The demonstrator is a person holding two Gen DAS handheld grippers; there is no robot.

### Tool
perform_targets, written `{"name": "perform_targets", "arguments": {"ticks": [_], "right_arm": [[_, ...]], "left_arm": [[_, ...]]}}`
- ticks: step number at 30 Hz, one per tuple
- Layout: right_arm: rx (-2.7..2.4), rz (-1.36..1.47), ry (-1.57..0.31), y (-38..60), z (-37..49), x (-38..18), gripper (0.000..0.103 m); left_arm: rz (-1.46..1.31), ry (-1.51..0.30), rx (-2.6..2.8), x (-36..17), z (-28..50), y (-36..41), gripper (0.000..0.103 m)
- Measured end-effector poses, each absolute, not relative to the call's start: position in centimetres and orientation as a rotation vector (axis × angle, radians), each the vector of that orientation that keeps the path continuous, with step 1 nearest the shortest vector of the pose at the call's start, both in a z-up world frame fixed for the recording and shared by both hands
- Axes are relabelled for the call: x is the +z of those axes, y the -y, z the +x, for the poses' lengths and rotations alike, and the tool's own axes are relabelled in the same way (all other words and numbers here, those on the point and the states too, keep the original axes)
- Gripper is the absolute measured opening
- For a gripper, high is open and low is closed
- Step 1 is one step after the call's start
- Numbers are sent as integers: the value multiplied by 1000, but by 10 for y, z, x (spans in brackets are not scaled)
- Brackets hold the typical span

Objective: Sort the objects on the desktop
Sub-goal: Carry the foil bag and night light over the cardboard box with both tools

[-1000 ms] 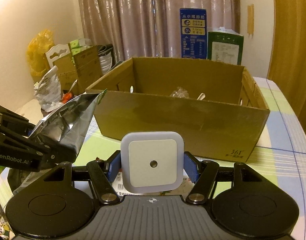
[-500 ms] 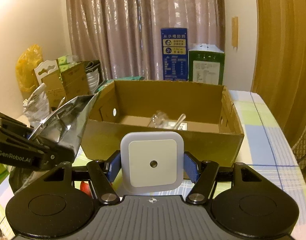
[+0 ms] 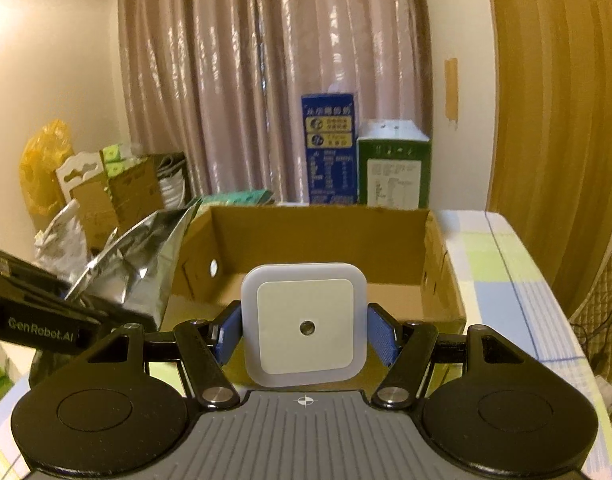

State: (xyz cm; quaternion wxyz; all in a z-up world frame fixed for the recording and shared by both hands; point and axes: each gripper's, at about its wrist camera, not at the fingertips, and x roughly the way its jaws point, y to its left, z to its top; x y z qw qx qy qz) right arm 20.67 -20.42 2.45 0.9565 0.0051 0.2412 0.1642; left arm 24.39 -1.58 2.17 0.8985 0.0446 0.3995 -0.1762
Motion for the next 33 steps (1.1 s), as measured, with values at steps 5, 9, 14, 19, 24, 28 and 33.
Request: {"name": "perform_targets", "arguments": {"ticks": [5, 9, 14, 19, 24, 28, 33], "right_arm": [[316, 26, -470, 207, 222, 33, 62], [304, 42, -459, 210, 234, 39, 62], [292, 51, -458, 209, 247, 42, 62], [263, 58, -458, 210, 262, 44, 62], [240, 60, -480, 210, 279, 39, 62], [235, 65, -498, 207, 289, 34, 62], [236, 69, -507, 204, 297, 31, 62]], "left_arm": [[86, -822, -356, 23, 254, 16, 31], [74, -819, -349, 24, 264, 18, 31], [61, -803, -342, 30, 278, 24, 31], [49, -793, -330, 33, 295, 26, 31], [28, -791, -312, 36, 312, 24, 31], [18, -788, -299, 37, 325, 24, 31], [20, -797, -302, 35, 340, 25, 31]]}}
